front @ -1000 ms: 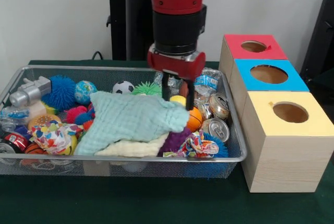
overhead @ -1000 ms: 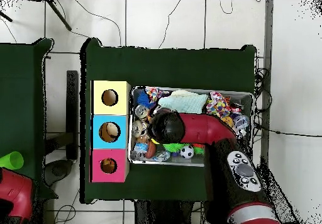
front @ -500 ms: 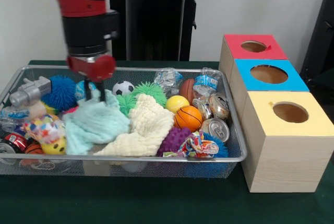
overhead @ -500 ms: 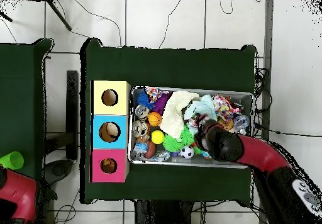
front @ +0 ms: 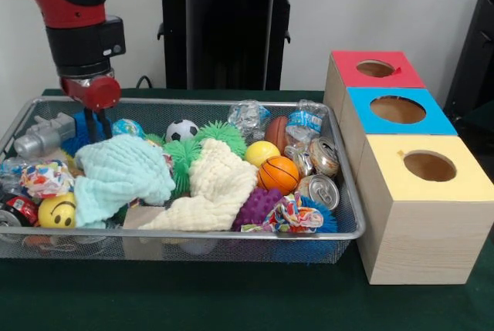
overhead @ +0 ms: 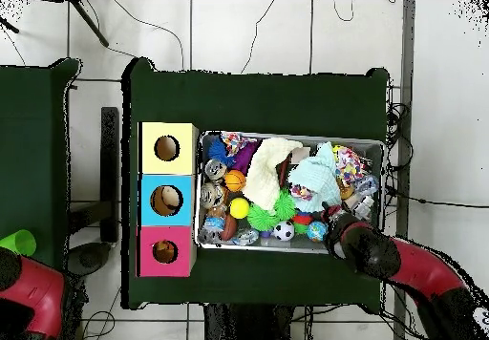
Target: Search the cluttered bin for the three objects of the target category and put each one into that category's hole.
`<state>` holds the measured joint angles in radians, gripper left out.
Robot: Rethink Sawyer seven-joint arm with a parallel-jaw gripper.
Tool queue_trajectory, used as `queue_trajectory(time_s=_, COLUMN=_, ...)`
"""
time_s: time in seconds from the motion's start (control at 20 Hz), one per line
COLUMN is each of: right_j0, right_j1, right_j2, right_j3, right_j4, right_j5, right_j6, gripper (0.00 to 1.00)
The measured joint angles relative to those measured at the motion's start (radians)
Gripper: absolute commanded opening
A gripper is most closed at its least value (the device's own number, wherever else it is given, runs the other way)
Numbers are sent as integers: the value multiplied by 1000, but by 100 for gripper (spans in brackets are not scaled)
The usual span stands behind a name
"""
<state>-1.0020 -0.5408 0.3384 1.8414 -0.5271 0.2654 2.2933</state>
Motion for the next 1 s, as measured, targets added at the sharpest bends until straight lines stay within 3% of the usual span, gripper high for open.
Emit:
queue_trajectory(time_s=0.3, right_j0=70, right_j1=25, right_j2=0, right_j3=1, right_j4=-48, right_j5=-30, right_j6=0, gripper=100)
queue_trajectory(time_s=0.65, right_j0=117, right_j1=25, right_j2=2, right_j3=22, right_j4=-50, right_j5=-54, right_j6=0, gripper=100)
queue_trajectory(time_s=1.0, right_j0=65, right_j1=28, right_j2=43, right_j3=23, right_j4=-49, right_j5=-28, right_j6=0, gripper=100)
